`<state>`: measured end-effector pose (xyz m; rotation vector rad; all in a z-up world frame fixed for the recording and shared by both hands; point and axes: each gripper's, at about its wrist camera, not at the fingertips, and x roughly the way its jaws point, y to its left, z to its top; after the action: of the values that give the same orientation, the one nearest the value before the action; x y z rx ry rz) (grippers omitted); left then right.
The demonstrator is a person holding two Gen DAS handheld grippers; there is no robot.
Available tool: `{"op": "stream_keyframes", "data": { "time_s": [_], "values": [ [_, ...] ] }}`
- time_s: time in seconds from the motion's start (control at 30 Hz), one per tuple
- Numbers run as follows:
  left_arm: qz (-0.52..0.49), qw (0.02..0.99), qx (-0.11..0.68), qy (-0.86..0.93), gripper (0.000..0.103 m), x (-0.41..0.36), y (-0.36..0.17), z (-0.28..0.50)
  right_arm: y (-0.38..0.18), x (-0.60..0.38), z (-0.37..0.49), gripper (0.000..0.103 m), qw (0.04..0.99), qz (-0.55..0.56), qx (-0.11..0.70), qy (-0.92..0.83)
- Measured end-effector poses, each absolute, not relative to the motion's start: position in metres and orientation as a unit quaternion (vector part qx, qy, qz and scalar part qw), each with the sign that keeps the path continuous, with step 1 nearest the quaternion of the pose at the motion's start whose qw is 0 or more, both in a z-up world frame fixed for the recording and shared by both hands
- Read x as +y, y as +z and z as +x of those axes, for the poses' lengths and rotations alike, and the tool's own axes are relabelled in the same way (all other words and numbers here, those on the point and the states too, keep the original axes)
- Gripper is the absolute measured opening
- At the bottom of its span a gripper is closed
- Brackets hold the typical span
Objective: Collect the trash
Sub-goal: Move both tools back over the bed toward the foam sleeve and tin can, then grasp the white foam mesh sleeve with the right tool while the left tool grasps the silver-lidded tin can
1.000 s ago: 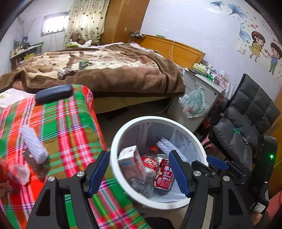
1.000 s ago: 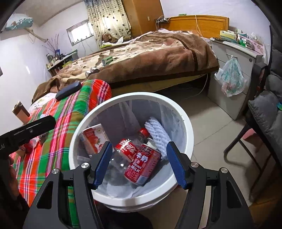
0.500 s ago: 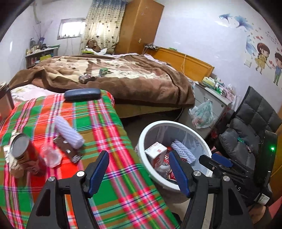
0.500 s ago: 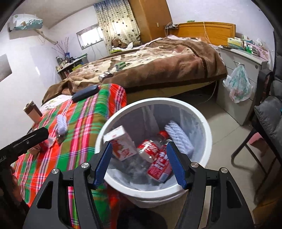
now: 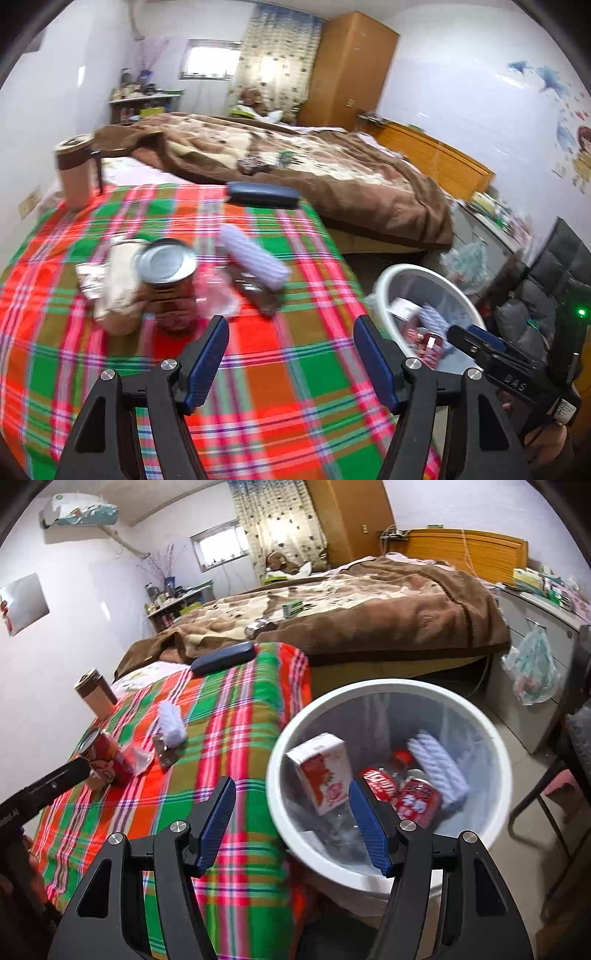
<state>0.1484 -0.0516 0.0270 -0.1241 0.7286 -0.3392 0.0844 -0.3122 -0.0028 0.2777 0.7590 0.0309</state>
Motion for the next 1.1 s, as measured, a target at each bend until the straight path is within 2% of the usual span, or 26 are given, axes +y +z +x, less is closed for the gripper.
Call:
{"op": "stream_keyframes", "data": {
  "time_s": [0.43, 1.1],
  "values": [
    [-0.084, 0.925, 0.359, -0.090, 0.070, 0.017, 0.016, 0.173, 0.004, -0.265, 0.115, 0.065, 0.919, 0.096, 0.377, 0.058],
    [-0.072, 0.919, 0.375, -0.098, 0.070, 0.009, -0.004, 0.221, -0.005, -0.197, 0.202, 0.065, 0.907, 0.026, 0.391, 0.156]
  ]
}}
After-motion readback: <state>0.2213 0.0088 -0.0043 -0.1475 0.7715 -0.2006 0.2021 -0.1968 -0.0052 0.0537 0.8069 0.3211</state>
